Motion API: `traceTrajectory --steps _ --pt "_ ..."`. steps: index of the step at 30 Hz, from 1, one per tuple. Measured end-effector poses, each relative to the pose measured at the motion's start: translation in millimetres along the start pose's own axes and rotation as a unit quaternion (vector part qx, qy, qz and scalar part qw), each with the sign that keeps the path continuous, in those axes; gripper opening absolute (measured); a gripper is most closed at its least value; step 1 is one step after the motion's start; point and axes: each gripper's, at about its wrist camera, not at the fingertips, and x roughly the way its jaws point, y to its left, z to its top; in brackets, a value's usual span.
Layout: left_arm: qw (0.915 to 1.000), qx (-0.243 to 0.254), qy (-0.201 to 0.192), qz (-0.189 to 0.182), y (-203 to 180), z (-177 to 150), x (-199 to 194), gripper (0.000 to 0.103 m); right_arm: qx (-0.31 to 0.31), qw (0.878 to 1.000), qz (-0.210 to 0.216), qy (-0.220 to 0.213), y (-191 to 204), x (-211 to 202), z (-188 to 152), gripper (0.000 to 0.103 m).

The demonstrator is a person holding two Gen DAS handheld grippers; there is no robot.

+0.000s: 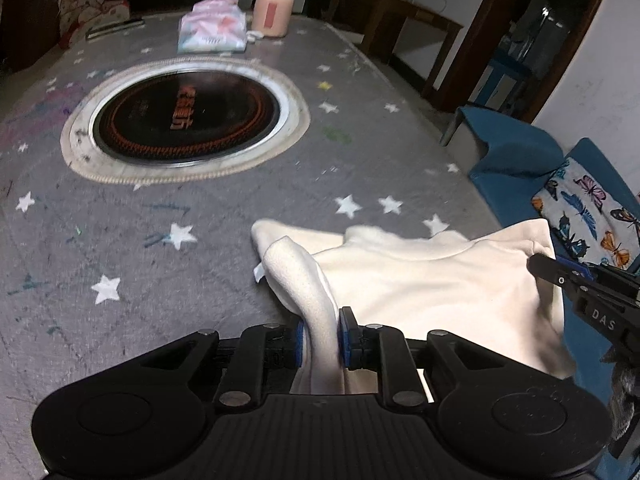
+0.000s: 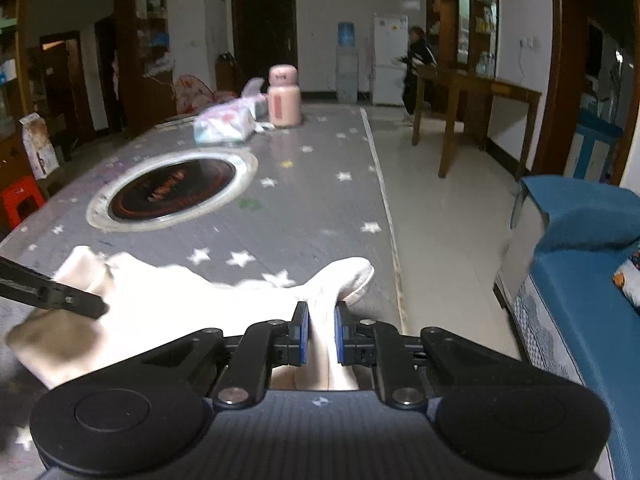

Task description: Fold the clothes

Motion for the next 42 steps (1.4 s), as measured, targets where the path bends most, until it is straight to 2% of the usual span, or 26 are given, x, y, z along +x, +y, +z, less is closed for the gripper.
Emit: traceTrajectory --steps 4,7,11,16,21,25,31,38,42 --pt "1.0000 0.000 0.006 0.005 3.0 -2.1 4.7 0.028 0.006 1.000 -0.004 0.025 -7.3 17.8 -8.1 0.016" --pt "0.9999 0.007 0.005 0.014 2.8 -0.2 0.5 0.042 0.001 0.999 -0.008 0.038 -9.4 25.0 -13.2 0.024" --pt "0.9996 0.011 -0.013 0.022 5.5 8.3 -10.0 0.042 -0.007 1.000 -0.015 0.027 -11.5 15.8 -7.8 0.027" --pt "0.9990 0.020 -0.036 0.018 -1.5 21.0 -15.4 0.040 -0.014 0.999 0.025 0.018 0.8 10.2 6.8 0.027" --pt "0.9988 0.038 -0.030 0.005 -14.8 27.7 -0.2 0.040 -0.032 0.997 0.055 0.031 21.5 30.2 10.8 0.027" --pt "0.9982 0.056 -0.021 0.006 -22.0 28.2 17.9 0.039 -0.038 0.997 0.056 0.042 26.9 47.4 8.5 0.028" --pt "0.9965 0.073 -0.031 0.027 -25.6 33.3 33.6 0.040 -0.039 0.997 0.050 0.037 26.5 55.1 8.6 0.028" --pt "0.9969 0.066 -0.034 0.028 -23.5 34.4 32.8 0.042 -0.043 0.997 0.067 0.024 26.8 30.3 8.8 0.034" --pt "0.9971 0.059 -0.039 0.027 -23.6 33.7 25.1 0.042 -0.064 0.995 0.064 0.041 37.2 35.9 -1.0 0.037"
